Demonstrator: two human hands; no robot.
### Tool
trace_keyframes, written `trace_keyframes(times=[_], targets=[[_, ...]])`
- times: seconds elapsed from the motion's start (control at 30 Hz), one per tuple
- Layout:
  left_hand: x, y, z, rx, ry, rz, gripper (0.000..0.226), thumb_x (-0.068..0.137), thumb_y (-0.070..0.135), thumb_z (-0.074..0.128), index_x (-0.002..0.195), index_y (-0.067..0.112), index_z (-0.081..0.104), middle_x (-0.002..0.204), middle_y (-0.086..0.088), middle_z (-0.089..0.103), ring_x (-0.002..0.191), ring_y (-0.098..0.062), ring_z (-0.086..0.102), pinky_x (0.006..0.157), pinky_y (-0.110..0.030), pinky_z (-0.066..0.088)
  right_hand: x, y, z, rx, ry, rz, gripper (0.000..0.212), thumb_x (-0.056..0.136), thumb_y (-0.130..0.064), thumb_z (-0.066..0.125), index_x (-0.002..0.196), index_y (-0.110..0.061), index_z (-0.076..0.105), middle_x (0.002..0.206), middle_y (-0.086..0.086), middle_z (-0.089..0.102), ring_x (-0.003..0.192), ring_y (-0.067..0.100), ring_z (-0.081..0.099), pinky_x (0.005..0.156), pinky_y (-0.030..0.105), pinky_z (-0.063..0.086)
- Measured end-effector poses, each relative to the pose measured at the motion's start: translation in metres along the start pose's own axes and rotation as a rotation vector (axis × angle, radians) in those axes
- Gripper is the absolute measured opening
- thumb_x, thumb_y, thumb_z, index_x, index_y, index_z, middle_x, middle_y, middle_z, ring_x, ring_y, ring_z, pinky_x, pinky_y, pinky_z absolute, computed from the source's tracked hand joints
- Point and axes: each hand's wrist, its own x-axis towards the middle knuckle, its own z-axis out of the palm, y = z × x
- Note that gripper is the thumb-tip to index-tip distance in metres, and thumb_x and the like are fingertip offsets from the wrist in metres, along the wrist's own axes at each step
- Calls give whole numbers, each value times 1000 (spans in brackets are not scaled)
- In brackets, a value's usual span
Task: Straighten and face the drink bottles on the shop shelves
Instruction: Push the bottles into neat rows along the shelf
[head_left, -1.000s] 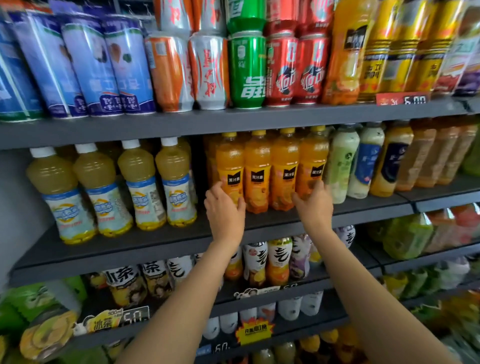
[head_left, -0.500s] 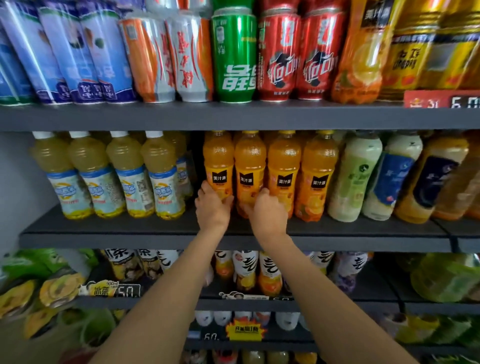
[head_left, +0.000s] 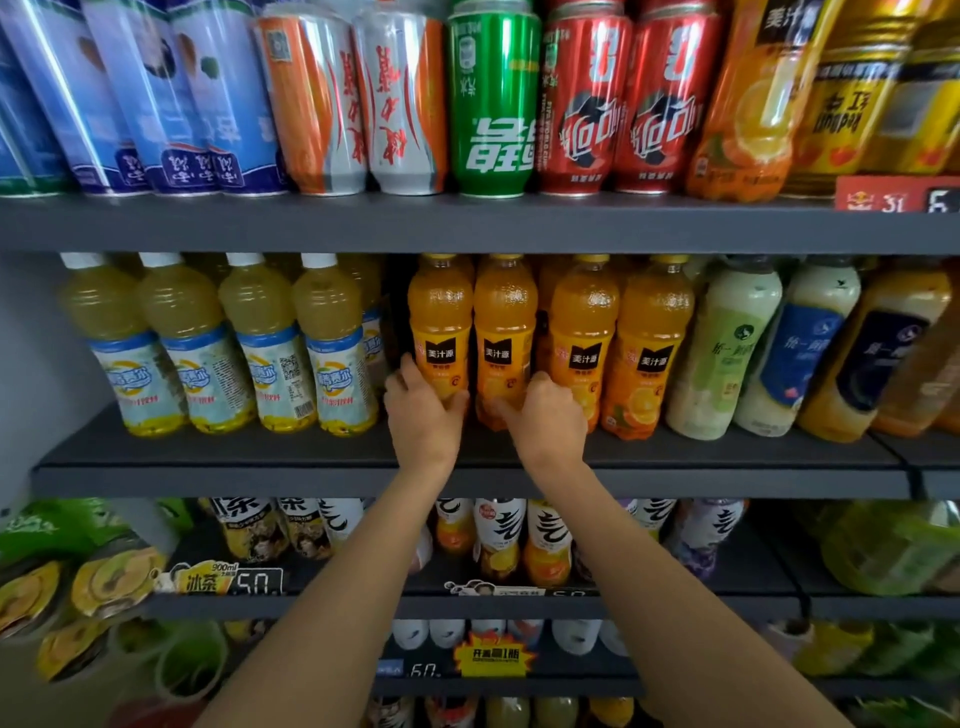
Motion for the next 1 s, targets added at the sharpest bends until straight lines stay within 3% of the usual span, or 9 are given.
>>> trace_keyframes(times=[0.07,0.13,0.23,0.33,0.47,0.77,0.9,1.0], targets=[[-16,6,0,-8,184,49,66,82,21,69,136,3,36,132,-20,40,123,-33,39,100,-41,35,-4,8,-9,22,156,-33,38,90,-43,56,104,-8,58,91,11,69,84,29,66,63,32,45],[-35,13,8,-56,256,169,51,81,16,69,125,2,47,125,-19,45,118,-31,42,97,-41,38,-8,22,-23,111,300,7,37,91,-41,55,108,-9,54,86,12,69,81,31,66,62,33,44],[-51,21,25,-39,120,281,47,84,17,67,125,3,48,127,-16,47,122,-29,43,98,-43,44,-8,37,-33,5,214,124,47,91,-41,56,120,-6,46,99,14,67,93,33,63,70,37,45],[-49,30,36,31,4,171,69,87,29,63,141,4,28,141,-16,36,131,-29,34,104,-37,36,-3,39,-28,-90,80,157,45,89,-40,60,114,-4,49,109,15,64,102,33,60,75,38,46],[-43,36,39,104,2,106,69,89,26,60,142,3,24,142,-16,35,131,-29,34,104,-35,32,3,33,-25,-16,95,139,42,85,-38,65,105,-2,53,106,17,65,99,35,62,75,38,47],[-39,32,37,90,24,99,62,87,19,63,139,7,30,137,-14,39,130,-28,35,103,-37,33,2,36,-24,-7,94,129,51,83,-44,65,108,-5,43,107,16,63,99,35,61,73,40,47],[-49,35,39,-14,179,283,47,81,7,67,124,4,49,121,-17,49,115,-31,48,93,-41,43,-3,50,-43,19,240,100,52,84,-46,64,114,-8,46,97,13,67,92,33,62,70,39,46],[-61,46,51,-1,84,422,49,83,15,66,128,5,47,122,-14,53,116,-28,50,97,-40,45,-2,72,-58,97,350,228,48,85,-43,63,113,-7,47,97,13,66,96,32,60,70,37,43]])
